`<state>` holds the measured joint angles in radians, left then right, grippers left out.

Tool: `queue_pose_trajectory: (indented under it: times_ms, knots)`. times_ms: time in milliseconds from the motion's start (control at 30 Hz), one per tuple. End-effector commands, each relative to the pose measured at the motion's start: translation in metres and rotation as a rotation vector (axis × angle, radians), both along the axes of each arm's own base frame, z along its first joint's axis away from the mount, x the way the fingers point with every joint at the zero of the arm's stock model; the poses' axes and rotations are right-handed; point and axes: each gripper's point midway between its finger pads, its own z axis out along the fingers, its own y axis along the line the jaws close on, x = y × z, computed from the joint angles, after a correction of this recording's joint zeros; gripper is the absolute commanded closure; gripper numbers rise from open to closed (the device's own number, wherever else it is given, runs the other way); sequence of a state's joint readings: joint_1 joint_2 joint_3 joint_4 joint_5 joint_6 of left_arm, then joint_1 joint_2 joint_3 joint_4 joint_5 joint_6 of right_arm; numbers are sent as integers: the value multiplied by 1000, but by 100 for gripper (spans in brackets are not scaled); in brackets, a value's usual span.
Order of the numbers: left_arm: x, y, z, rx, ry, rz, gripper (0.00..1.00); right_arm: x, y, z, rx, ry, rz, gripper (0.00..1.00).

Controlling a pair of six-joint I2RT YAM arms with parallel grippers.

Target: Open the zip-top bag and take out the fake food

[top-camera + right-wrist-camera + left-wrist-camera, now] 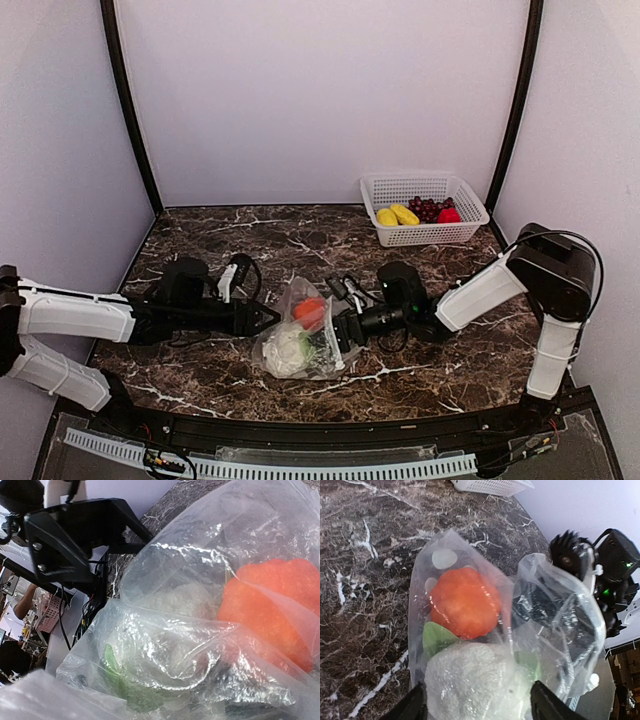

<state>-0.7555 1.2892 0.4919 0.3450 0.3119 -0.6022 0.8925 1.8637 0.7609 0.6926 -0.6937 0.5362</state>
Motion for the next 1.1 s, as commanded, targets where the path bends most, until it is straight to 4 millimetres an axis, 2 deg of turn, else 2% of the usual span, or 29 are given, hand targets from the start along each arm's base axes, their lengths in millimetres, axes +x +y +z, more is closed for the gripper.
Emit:
queue_pose_trajectory:
  times_ms: [0, 100, 200, 300, 367, 567, 767, 833, 1067]
  knots:
    - [-10, 24, 7, 58, -31, 37, 26, -6, 0, -14, -17, 34, 12, 9]
    - [-18, 34, -5, 102, 3, 42, 18, -9, -3, -18, -17, 56, 15, 9]
    - [-26, 38, -21, 124, 57, 39, 16, -14, -5, -21, -11, 69, 22, 9]
    - [-34, 39, -39, 139, 114, 19, 19, -17, -5, -22, -4, 78, 43, 8]
    - [-36, 35, -42, 124, 123, 1, 24, -19, -3, -21, 4, 82, 61, 8]
    - [-37, 16, -41, 34, 130, -51, 47, -20, 2, -27, 0, 106, 93, 8]
    - [-41, -15, -32, -78, 137, -117, 90, -20, 10, -25, 20, 121, 124, 13]
    - [-40, -23, -29, -98, 136, -127, 97, -19, 12, -23, 27, 121, 132, 15]
    - [-30, -34, -23, -151, 120, -101, 99, -21, 16, -19, 48, 136, 163, 19]
